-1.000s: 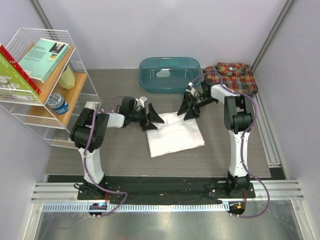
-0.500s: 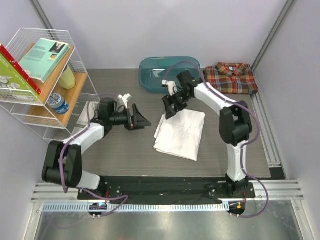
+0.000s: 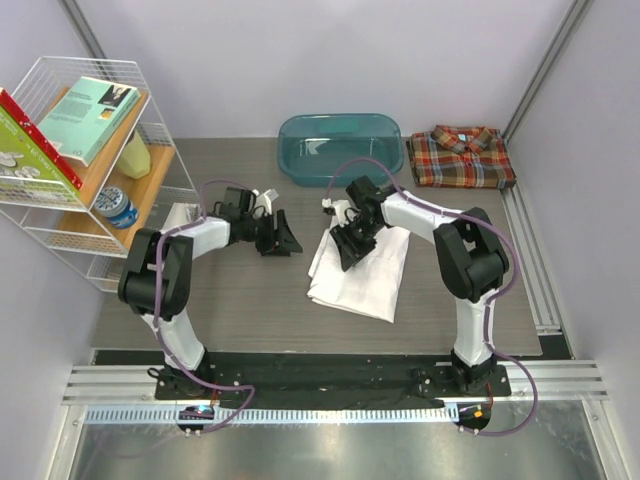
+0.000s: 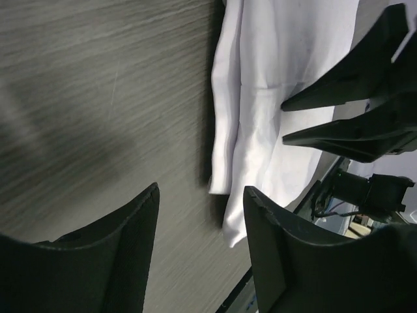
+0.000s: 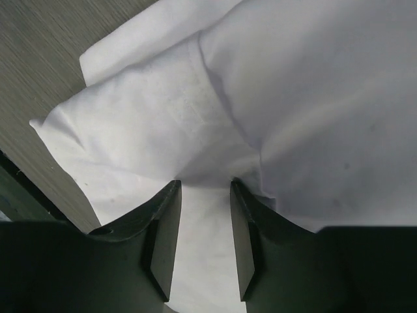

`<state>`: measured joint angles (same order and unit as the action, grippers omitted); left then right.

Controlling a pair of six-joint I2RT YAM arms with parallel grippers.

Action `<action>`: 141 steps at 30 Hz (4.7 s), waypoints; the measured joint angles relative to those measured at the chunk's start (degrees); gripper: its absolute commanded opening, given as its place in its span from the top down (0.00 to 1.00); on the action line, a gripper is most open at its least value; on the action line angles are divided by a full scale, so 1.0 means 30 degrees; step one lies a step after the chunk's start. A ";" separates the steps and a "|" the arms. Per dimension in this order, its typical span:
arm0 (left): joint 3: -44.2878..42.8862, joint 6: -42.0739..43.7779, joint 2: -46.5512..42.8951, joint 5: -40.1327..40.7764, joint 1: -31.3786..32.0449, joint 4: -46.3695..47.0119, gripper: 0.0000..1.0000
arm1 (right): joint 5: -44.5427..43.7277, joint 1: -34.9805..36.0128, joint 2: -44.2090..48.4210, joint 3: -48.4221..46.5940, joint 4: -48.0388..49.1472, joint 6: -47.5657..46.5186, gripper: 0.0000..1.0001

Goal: Fold and stack the long sleeve shirts
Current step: Fold the shirt

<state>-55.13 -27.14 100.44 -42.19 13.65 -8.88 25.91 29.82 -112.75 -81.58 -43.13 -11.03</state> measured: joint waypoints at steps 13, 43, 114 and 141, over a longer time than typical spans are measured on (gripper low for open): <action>-0.2696 0.0160 0.4408 -0.2965 0.1545 0.1377 0.33 | -0.0146 -0.0022 -0.0809 -0.0066 0.0299 0.0306 0.61; -0.4000 -0.4947 0.8058 -0.5319 0.2659 0.7031 0.67 | -0.0233 -0.0022 -0.1443 -0.1027 -0.0699 0.0117 0.64; -1.4819 1.0652 0.1166 0.8823 0.8422 -1.6757 0.46 | 0.7337 -0.9457 0.3497 0.5238 -0.1566 0.2878 0.37; -1.4047 0.9974 0.7664 0.4728 1.3959 -1.4178 0.37 | 0.7293 -1.1125 0.1741 0.3359 -0.2004 0.2994 0.39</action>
<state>-97.27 2.79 123.44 -28.01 55.53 -51.42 47.79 -3.55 -107.53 -71.50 -49.15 -2.04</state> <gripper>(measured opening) 0.567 0.606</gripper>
